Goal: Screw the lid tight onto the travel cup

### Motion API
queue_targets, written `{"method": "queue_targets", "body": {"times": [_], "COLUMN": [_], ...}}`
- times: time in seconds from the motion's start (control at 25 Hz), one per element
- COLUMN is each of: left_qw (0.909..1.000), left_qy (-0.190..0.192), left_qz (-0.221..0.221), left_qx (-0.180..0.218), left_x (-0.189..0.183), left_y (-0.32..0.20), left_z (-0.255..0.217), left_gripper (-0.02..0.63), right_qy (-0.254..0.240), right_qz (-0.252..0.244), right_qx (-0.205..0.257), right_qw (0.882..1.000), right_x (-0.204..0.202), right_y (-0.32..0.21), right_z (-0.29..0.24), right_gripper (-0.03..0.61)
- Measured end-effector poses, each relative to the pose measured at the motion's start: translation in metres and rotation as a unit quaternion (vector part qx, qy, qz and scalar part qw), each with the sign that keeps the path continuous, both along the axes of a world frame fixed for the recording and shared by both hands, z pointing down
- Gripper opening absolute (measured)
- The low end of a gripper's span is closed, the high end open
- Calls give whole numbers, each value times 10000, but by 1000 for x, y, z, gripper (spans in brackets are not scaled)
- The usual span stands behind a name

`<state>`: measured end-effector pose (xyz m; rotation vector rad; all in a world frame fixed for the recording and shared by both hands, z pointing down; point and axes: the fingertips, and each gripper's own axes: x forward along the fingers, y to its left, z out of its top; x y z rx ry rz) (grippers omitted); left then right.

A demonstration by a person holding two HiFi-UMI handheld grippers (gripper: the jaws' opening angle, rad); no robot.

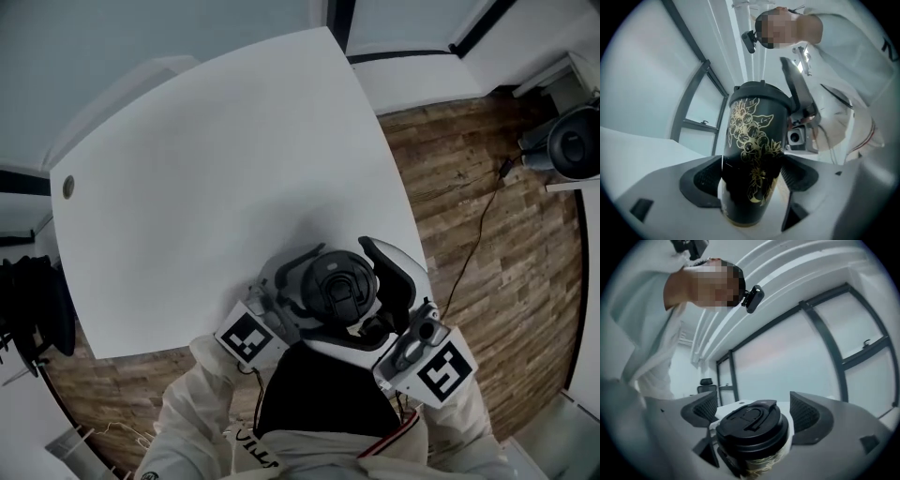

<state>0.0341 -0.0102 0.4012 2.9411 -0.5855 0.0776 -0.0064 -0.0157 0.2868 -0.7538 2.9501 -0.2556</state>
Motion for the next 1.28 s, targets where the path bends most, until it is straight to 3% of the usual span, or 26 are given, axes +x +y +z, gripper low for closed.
{"method": "queue_targets", "body": {"times": [0.08,0.16,0.28,0.44,0.56,0.76,1.0,1.12,1.28], "left_qw": [9979,9940,9866,9798,9798,9863,9971,9989,9922], "left_qy": [-138,-127,-85,-95,-123,-83,-287,-472,-703], "left_qz": [606,1074,1629,1996,1992,1639,699,-55,-995], "left_qx": [181,172,98,-54,-104,-150,-116,56,266], "left_x": [-1,-1,1,-1,-4,-4,-6,-2,2], "left_y": [4,8,11,13,15,13,9,4,-5], "left_z": [1,2,4,4,6,8,14,16,16], "left_gripper": [391,391,393,396,396,397,394,391,388], "right_qy": [164,338,513,533,481,212,-57,-137,-127], "right_qz": [-1030,-1908,-2799,-3490,-3518,-2748,-744,470,1904], "right_qx": [14,-3,68,48,64,107,236,253,201], "right_qw": [9945,9810,9586,9356,9348,9612,9969,9985,9814], "right_x": [-3,-4,-10,-24,-28,-24,-16,-8,2], "right_y": [7,11,10,17,20,13,-2,-9,-16], "right_z": [1,4,8,8,6,3,0,0,-1], "right_gripper": [460,460,460,459,459,457,457,456,456]}}
